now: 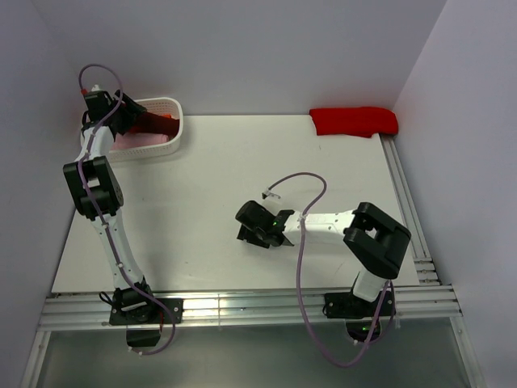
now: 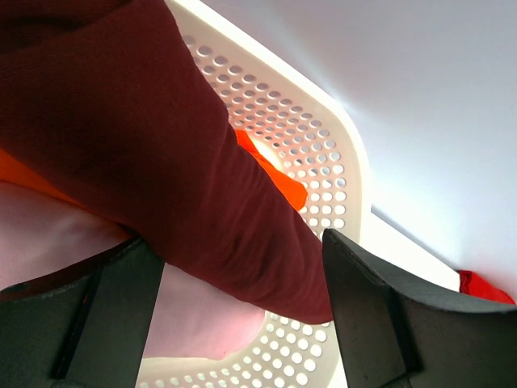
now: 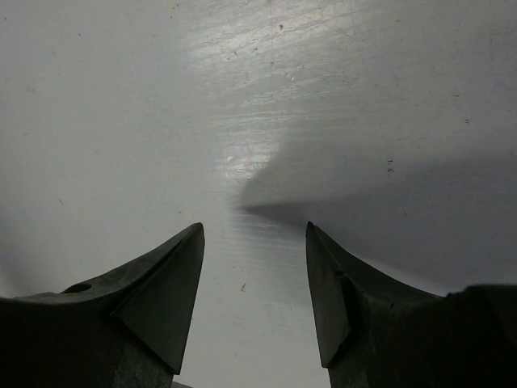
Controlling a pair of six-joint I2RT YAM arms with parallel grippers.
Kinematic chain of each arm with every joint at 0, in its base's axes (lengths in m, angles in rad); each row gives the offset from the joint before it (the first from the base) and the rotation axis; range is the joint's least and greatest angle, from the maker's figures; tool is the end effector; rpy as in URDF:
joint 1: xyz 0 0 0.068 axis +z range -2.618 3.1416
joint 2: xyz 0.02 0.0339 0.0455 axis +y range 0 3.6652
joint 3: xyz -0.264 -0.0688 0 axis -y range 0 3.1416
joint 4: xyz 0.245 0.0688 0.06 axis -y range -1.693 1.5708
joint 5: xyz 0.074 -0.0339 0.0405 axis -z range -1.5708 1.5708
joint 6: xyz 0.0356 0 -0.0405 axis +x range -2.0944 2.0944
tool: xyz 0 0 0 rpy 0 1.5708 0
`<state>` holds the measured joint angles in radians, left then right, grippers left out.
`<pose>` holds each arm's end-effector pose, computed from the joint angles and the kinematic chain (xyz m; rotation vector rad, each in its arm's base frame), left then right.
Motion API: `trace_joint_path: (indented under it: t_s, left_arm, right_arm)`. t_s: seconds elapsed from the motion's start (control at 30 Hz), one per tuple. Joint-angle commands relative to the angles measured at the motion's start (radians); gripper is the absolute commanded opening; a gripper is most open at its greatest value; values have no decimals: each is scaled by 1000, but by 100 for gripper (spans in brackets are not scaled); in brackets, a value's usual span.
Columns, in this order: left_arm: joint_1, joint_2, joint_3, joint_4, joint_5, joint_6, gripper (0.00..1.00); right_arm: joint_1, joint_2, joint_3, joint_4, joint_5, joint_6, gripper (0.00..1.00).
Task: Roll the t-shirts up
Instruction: Place the rolled tshirt into the container
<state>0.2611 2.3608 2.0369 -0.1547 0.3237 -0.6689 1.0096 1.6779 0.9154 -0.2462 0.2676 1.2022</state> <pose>0.5387 0.1322 0.2286 -0.7421 1.9358 -0.5838 0.1807 0.2698 0.1585 0.3518 2.5871 0.5158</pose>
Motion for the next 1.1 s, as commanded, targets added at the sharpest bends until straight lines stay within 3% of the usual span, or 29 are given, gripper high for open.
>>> trace_joint_path:
  t_s: [0.0, 0.47, 0.77, 0.8, 1.07]
  left_arm:
    - [-11, -83, 42, -3, 29, 34, 81]
    - [-3, -80, -14, -14, 107, 14, 83]
    - [-2, -115, -38, -45, -55, -34, 90]
    - [-2, -117, -34, -54, -76, -35, 99]
    - [-3, -159, -53, -72, -202, -60, 99]
  right_arm:
    - [-6, 19, 43, 8, 7, -30, 61]
    - [-6, 65, 42, 54, -37, -52, 61]
    - [-6, 74, 31, 77, -48, -55, 62]
    - [-6, 77, 33, 78, -50, -56, 62]
    - [-6, 88, 40, 82, -54, -62, 62]
